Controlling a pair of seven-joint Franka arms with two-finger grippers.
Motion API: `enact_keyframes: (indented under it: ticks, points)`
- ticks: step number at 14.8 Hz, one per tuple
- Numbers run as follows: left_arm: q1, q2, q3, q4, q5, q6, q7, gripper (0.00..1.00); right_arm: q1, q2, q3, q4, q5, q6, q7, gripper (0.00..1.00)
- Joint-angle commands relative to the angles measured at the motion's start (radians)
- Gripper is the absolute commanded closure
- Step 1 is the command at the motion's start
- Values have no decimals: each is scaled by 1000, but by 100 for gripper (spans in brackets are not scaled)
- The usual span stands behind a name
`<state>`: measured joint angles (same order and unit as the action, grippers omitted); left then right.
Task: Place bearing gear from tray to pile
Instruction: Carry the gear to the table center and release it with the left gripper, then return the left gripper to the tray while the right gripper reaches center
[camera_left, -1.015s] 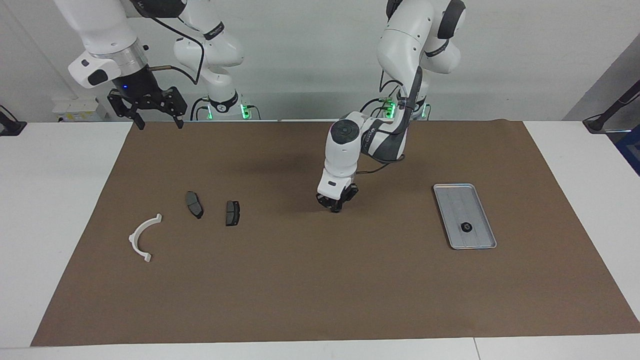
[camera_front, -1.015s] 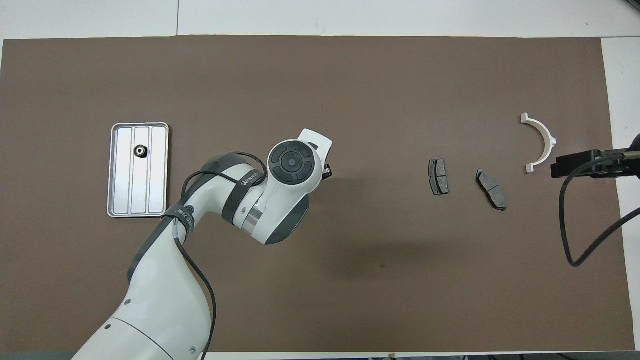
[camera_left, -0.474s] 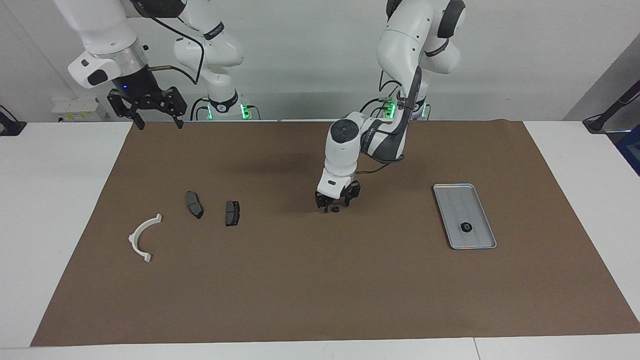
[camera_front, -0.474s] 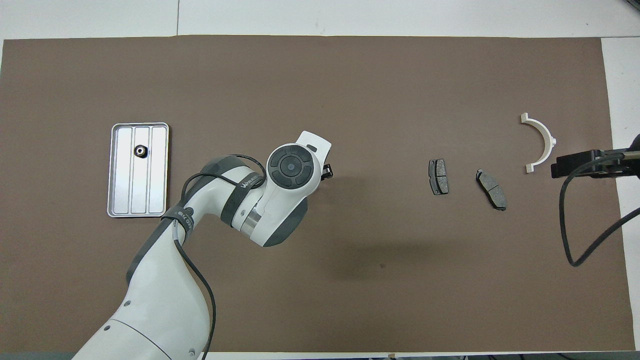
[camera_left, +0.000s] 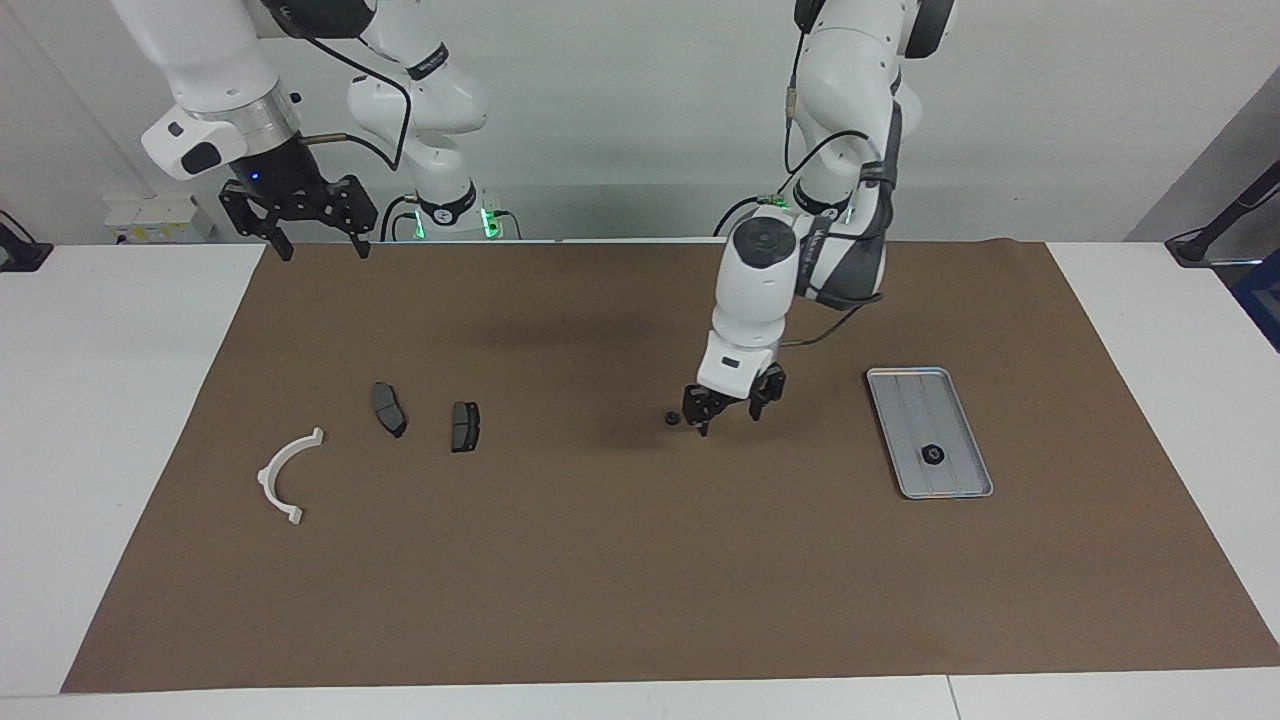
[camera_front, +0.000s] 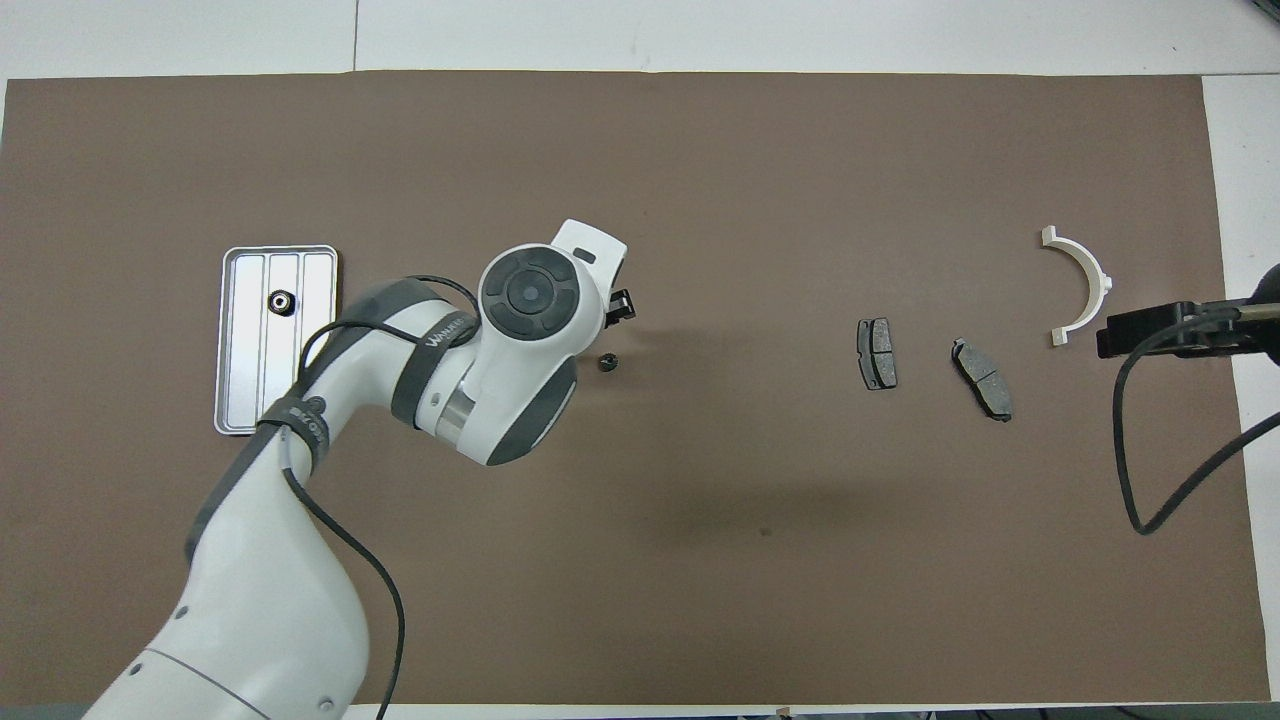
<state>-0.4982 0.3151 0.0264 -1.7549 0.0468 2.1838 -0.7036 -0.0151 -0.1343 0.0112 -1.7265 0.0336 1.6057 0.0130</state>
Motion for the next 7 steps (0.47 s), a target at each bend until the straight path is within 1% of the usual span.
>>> enact_keyframes:
  ticks: [1, 2, 3, 5, 7]
  points:
    - [137, -109, -17, -23, -7, -99, 187, 8, 4, -36, 3, -50, 11, -1, 22, 0]
    - [185, -128, -17, -18, -34, -123, 264, 8, 6, -41, 6, -71, 12, 6, 30, 0]
    - [241, -136, -16, 7, -72, -151, 361, 8, 9, -45, 10, -88, 14, 13, 57, 0]
    - [346, -133, -13, 64, -128, -220, 520, 8, 43, -47, 15, -122, 14, 45, 96, 0]
    - [438, -128, -13, 83, -153, -239, 665, 8, 76, -47, 15, -154, 14, 72, 117, 0]
